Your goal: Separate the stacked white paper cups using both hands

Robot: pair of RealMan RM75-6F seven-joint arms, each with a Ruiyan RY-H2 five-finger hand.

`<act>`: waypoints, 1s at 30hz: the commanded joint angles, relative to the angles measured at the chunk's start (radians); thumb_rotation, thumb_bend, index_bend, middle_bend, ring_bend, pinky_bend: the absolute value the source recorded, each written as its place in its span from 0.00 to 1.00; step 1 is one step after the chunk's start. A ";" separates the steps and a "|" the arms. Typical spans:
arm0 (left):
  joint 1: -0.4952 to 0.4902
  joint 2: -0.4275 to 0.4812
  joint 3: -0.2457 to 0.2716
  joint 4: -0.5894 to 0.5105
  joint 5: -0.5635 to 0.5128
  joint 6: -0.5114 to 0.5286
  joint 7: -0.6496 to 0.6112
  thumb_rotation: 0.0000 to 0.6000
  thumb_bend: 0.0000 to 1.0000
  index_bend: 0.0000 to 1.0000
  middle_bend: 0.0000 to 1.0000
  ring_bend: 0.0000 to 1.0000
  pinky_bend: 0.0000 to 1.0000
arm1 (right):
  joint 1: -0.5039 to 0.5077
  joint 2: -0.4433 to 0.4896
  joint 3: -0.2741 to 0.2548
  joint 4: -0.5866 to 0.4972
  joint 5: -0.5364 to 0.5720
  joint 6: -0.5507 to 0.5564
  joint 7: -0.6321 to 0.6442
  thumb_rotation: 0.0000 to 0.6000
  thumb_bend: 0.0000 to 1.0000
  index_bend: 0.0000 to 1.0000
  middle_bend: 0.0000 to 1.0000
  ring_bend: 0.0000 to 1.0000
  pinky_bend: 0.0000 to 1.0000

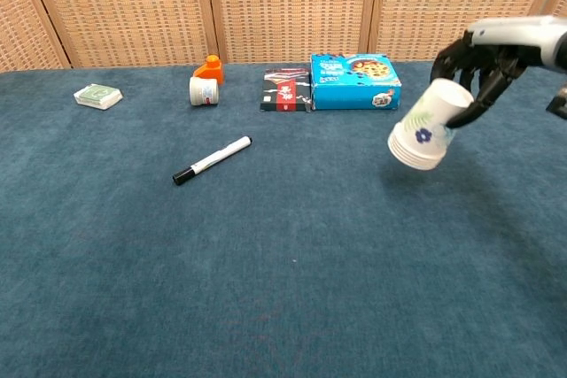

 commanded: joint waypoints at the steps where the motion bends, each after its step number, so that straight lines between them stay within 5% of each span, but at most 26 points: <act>1: -0.108 -0.066 -0.027 0.153 0.150 -0.004 -0.128 1.00 0.12 0.01 0.00 0.00 0.00 | -0.024 0.068 0.063 -0.082 -0.025 -0.032 0.154 1.00 0.36 0.55 0.64 0.53 0.65; 9: -0.332 -0.271 -0.070 0.475 0.355 0.053 -0.245 1.00 0.12 0.17 0.00 0.00 0.00 | 0.011 0.069 0.126 -0.128 0.090 -0.154 0.312 1.00 0.39 0.55 0.64 0.53 0.65; 19: -0.478 -0.432 -0.079 0.599 0.363 0.023 -0.248 1.00 0.12 0.20 0.00 0.00 0.00 | 0.140 -0.012 0.169 -0.115 0.333 -0.238 0.348 1.00 0.40 0.55 0.64 0.53 0.65; 30: -0.549 -0.518 -0.066 0.665 0.346 0.024 -0.244 1.00 0.12 0.27 0.00 0.00 0.00 | 0.268 -0.088 0.149 -0.079 0.526 -0.234 0.308 1.00 0.41 0.55 0.64 0.53 0.65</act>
